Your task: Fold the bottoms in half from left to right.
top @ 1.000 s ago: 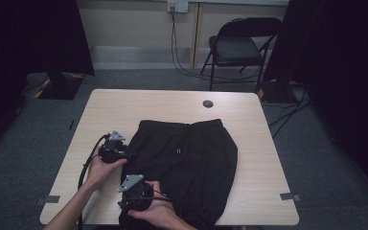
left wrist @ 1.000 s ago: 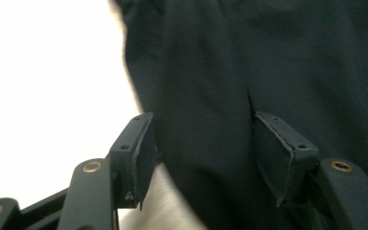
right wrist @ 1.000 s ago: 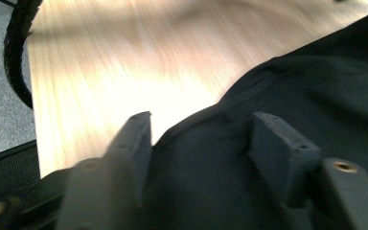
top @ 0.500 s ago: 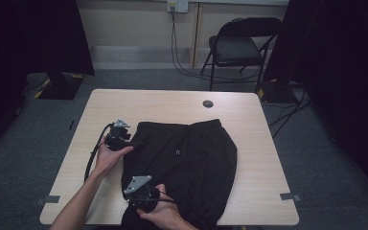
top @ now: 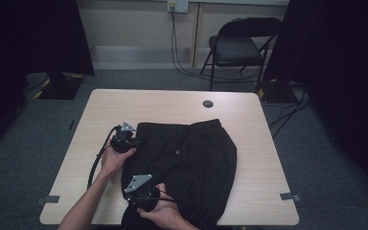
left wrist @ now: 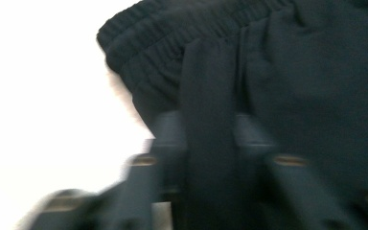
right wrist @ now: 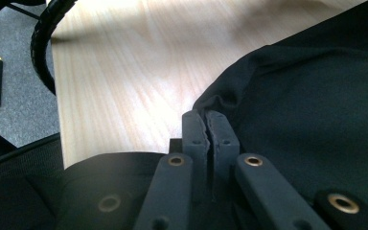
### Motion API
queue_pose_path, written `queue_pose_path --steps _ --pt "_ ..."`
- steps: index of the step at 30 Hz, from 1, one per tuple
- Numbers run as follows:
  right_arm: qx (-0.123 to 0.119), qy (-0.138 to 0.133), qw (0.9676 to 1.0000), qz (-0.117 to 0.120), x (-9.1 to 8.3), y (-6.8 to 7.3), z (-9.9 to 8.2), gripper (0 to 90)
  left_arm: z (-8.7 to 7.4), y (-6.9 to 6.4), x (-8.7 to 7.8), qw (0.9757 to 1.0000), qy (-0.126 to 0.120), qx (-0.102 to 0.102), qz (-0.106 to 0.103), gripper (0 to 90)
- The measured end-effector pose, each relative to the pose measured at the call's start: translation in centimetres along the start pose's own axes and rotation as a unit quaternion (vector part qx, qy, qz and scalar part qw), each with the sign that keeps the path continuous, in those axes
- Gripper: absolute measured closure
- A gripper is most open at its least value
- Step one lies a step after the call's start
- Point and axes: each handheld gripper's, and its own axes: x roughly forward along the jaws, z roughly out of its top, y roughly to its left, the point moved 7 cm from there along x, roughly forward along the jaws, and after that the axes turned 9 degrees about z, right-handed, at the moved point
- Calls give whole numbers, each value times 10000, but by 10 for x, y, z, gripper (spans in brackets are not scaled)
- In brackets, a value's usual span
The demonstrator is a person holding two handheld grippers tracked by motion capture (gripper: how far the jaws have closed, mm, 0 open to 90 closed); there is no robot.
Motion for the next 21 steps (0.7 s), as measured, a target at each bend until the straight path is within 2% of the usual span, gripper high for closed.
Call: queue_pose_path --steps 1,2,3,5,8,9,10,12,13,14,15,17,18,19,20,21 --pt "28 -56 10000 -4 -1 0 2 876 0 1 0 9994 -51 -284 -210 883" --pt "19 -75 10000 1 -2 0 3 877 1 3 -2 9982 -133 -489 -333 885" --pt "19 -75 10000 1 -2 0 3 877 1 3 -2 9982 -133 -489 -333 887" --pt "15 -230 9997 -9 -9 0 10 877 7 8 -10 9960 -283 -698 -481 888" --pt "-23 -338 9994 -7 -17 0 18 877 16 10 -18 9952 -419 -718 -518 888" --pt "-13 -502 9987 3 -26 1 28 877 24 11 -25 9931 -577 -820 -609 888" --pt "-29 -565 9984 5 -30 1 32 877 30 13 -31 9922 -650 -868 -619 888" --pt "-111 -734 9972 -25 -41 3 44 877 42 16 -40 9911 -797 -907 -567 888" --pt "-136 -791 9968 -29 -47 4 49 878 48 19 -46 9897 -896 -955 -583 888" --pt "-136 -791 9968 -29 -47 4 49 878 48 19 -46 9897 -896 -955 -583 888" --pt "-169 -870 9961 -35 -53 5 54 878 54 21 -51 9881 -997 -1008 -590 888" --pt "-212 -1126 9934 -77 -72 5 72 877 66 26 -62 9868 -1130 -1032 -524 888" --pt "-262 -1179 9926 -102 -77 5 78 878 76 31 -73 9857 -1228 -1058 -454 888" --pt "-289 -1229 9919 -107 -83 5 84 878 80 33 -77 9844 -1309 -1083 -449 888" --pt "-312 -1276 9913 -123 -88 5 89 878 80 33 -77 9844 -1309 -1083 -449 888" --pt "-312 -1276 9913 -123 -88 5 89 878 86 35 -84 9830 -1395 -1103 -449 888"
